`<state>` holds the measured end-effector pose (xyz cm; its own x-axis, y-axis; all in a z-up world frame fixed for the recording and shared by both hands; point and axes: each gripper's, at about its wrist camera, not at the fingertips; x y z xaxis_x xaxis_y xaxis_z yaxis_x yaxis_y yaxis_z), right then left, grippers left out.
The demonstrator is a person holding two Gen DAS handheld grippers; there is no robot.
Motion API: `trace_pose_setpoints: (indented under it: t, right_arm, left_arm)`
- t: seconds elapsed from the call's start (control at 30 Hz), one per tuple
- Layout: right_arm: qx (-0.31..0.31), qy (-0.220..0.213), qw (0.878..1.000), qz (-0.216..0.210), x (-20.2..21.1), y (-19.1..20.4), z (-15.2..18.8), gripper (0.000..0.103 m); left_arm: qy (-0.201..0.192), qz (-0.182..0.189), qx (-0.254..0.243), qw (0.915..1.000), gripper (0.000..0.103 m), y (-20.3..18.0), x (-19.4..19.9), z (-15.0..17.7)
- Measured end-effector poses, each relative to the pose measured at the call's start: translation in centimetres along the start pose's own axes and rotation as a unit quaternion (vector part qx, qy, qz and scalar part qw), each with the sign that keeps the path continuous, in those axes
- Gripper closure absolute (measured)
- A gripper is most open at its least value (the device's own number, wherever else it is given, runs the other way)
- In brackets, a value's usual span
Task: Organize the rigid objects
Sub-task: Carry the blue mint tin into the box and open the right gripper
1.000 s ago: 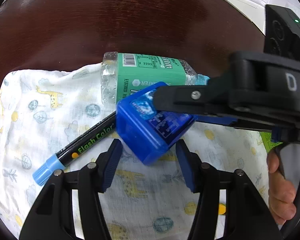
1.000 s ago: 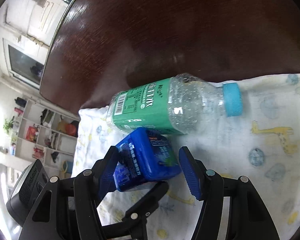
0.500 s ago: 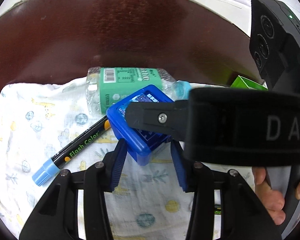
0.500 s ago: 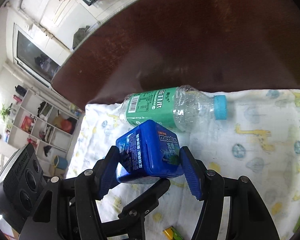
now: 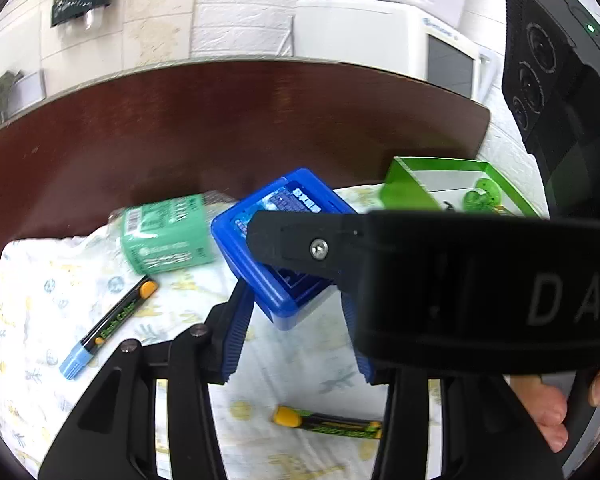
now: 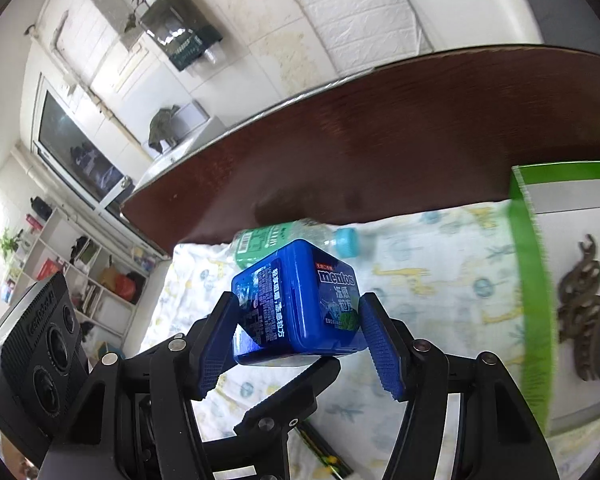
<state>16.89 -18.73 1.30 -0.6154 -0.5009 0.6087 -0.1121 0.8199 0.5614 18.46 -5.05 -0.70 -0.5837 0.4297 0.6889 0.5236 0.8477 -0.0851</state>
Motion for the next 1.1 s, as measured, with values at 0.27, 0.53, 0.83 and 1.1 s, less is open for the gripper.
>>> trace_pose_setpoints:
  t: [0.27, 0.53, 0.83, 1.1]
  right_arm:
    - [-0.013, -0.049, 0.999, 0.016, 5.9, -3.7, 0.1, 0.038]
    - [-0.046, -0.082, 0.995, 0.026, 10.3, -8.4, 0.0, 0.038]
    - [-0.073, -0.111, 0.990, 0.040, 13.7, -13.6, -1.1, 0.038]
    - [-0.100, -0.121, 0.987, 0.042, 14.7, -17.8, -1.9, 0.038]
  left_arm:
    - [-0.011, 0.020, -0.048, 0.9986, 0.059, -6.7, 0.1, -1.2]
    - [-0.010, 0.034, -0.091, 0.9952, 0.059, -11.9, -0.6, -2.7]
    - [-0.001, 0.058, -0.136, 0.9889, 0.059, -17.5, -2.1, -4.3]
    - [0.006, 0.070, -0.165, 0.9837, 0.059, -22.0, -5.4, -6.7]
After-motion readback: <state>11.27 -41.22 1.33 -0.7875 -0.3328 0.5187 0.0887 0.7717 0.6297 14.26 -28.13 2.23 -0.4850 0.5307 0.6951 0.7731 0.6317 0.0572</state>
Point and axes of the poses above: each gripper's, at about its wrist camera, not at the fingertips, and x roughly against the way its jaws point, y to its left, z to its underside, and after that the axes turned 6 degrees about -z, right-handed
